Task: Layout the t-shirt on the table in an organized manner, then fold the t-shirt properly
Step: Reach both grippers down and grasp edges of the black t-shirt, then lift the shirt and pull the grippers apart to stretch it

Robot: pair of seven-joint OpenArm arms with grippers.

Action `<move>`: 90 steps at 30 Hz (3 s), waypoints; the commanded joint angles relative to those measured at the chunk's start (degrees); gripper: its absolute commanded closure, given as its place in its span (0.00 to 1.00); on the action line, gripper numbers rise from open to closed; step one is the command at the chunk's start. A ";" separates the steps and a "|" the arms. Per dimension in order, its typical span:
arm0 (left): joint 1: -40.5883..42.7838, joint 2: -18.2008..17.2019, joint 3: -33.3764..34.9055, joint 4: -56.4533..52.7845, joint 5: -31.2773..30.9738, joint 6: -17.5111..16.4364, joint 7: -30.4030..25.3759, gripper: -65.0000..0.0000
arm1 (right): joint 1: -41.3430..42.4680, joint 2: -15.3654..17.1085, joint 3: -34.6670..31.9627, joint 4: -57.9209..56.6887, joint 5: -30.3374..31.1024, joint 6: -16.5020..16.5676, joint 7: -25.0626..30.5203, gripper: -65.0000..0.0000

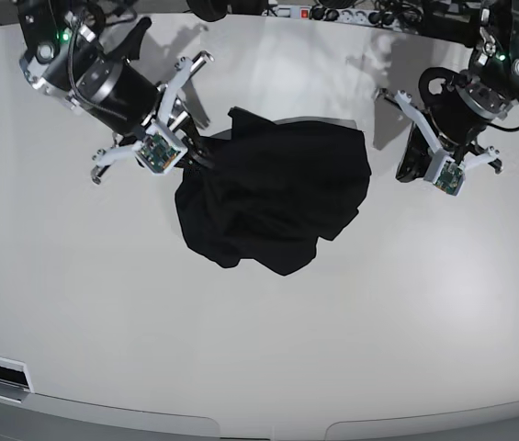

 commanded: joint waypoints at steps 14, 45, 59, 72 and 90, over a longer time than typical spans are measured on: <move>-5.68 -0.39 -0.31 -8.11 -4.90 -3.13 -1.33 0.79 | 19.58 -9.16 0.11 -34.75 4.24 11.89 0.11 0.62; -5.68 -0.50 -0.31 -8.11 -4.63 -3.10 -0.07 0.79 | 22.84 -9.01 11.69 9.25 29.81 13.65 -3.58 1.00; -5.68 -0.52 -0.33 -8.11 -0.35 -2.67 -0.09 0.79 | 25.79 -8.94 11.19 9.20 12.46 4.74 -6.67 1.00; -6.51 -0.52 -0.31 -8.11 -0.37 -2.69 -0.07 0.79 | 22.45 -4.04 14.99 -9.92 1.46 -7.80 -10.56 0.28; -16.06 1.20 3.98 -15.61 -9.60 -9.75 -1.01 0.32 | 20.79 -4.09 14.97 0.94 15.50 5.66 -18.21 0.28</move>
